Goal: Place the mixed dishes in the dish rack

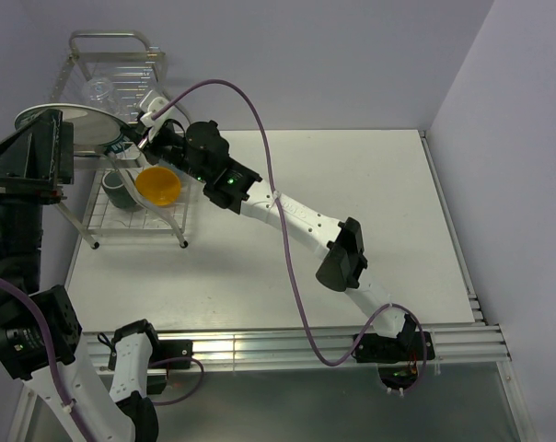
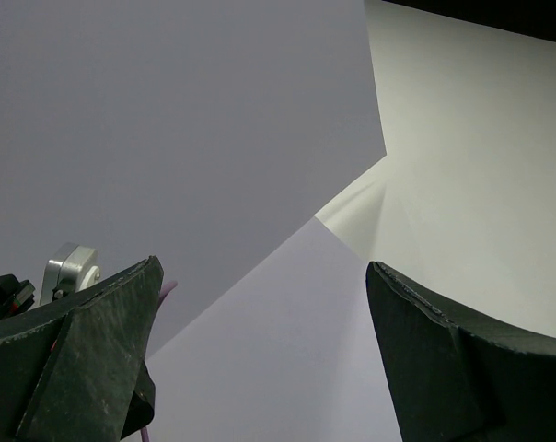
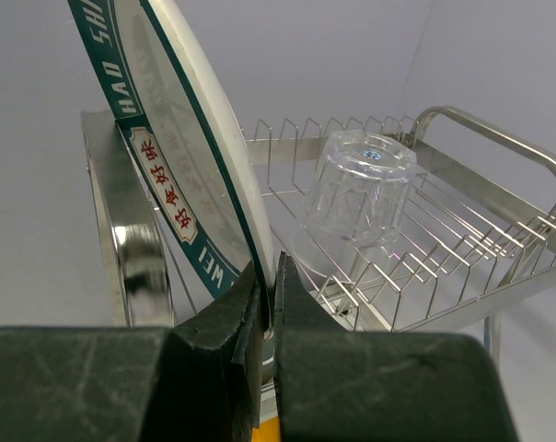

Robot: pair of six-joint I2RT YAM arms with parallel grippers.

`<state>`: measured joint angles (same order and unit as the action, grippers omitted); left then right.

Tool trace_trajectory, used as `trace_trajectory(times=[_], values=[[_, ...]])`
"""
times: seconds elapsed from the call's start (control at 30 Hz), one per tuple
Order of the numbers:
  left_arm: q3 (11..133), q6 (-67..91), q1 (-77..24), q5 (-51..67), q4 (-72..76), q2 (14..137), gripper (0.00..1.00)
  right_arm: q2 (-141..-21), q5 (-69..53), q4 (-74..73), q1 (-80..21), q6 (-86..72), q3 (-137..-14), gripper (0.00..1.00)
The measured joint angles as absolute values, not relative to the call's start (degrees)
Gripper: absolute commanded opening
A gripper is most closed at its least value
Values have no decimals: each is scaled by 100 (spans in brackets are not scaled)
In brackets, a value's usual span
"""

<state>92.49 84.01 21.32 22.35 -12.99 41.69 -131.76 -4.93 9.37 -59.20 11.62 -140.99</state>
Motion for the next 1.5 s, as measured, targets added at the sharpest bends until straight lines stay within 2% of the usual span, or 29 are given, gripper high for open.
trace_trajectory(times=[0.5,0.6,0.73,0.8,0.83,1.13,1.37,1.5], values=[[9185,8503,2132,2215,-1321,4139,99,-13176,-493,937,-5920,1160,-14099,0],[9181,8506,2132,2215,-1321,4139,99,-13176,-493,932,-5920,1160,-14099,5],[9179,8508,2132,2215,-1321,4139,99,-13176,-495,939,-5920,1155,-14073,7],[9168,8508,2132,2215,-1323,4139,99,-13176,-499,934,-5920,1140,-14044,13],[9161,8508,2132,2215,-1323,4139,99,-13176,-502,926,-5920,1135,-14020,20],[9150,8523,2132,2215,-1330,4139,99,-13176,-526,1052,-5922,1046,-14009,45],[9148,8523,2132,2215,-1332,4139,99,-13176,-519,1072,-5922,1028,-14009,59],[9122,8521,2132,2217,-1345,4136,99,-13176,-517,1072,-5922,1026,-14009,63]])
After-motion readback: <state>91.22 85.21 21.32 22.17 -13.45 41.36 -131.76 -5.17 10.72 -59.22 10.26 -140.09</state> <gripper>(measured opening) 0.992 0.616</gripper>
